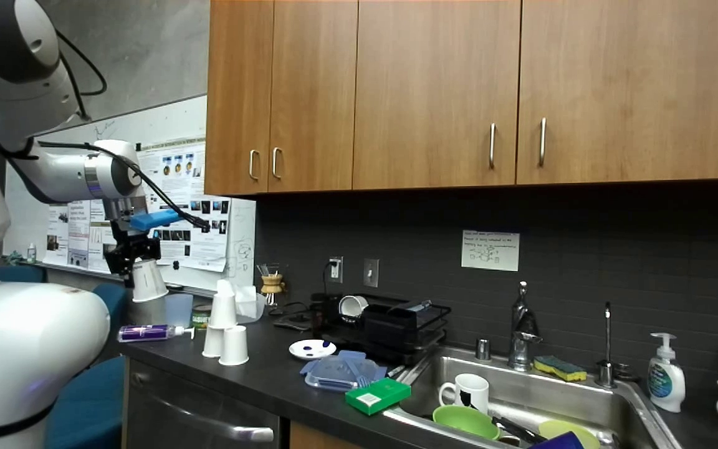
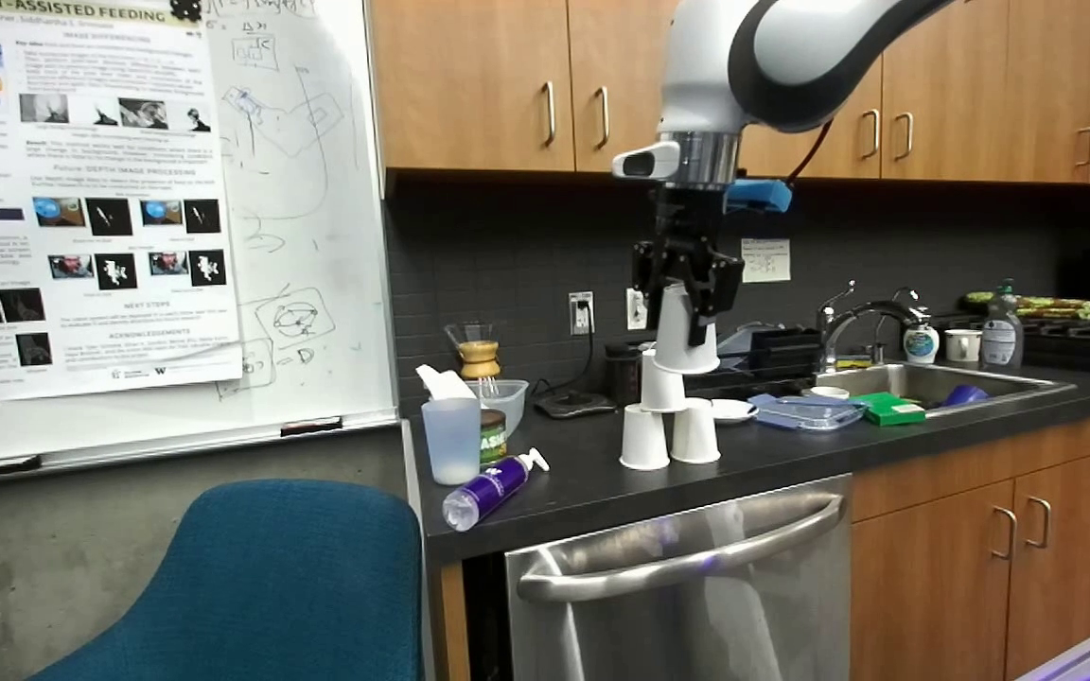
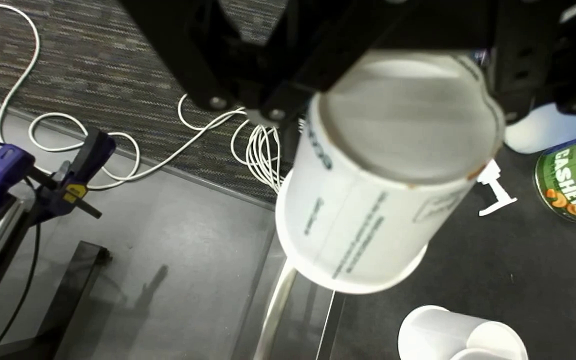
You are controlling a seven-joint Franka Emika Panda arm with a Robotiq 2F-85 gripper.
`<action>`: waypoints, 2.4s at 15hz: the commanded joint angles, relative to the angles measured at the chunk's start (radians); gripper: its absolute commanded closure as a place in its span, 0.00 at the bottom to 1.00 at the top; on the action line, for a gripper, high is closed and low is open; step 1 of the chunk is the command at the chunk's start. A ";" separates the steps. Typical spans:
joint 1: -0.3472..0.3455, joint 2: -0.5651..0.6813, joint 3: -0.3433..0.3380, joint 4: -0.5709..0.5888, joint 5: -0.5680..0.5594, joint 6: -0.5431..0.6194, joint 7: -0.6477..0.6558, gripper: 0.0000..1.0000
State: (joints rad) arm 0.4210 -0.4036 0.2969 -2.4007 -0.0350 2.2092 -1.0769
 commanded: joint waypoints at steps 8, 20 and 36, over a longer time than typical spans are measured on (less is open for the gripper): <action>0.014 -0.013 -0.072 0.113 0.029 -0.186 -0.032 0.58; -0.021 0.050 -0.107 0.220 0.019 -0.257 -0.081 0.58; -0.117 0.166 -0.142 0.414 0.006 -0.392 -0.227 0.58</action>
State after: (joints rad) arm 0.3275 -0.2686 0.1644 -2.0583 -0.0306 1.8737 -1.2629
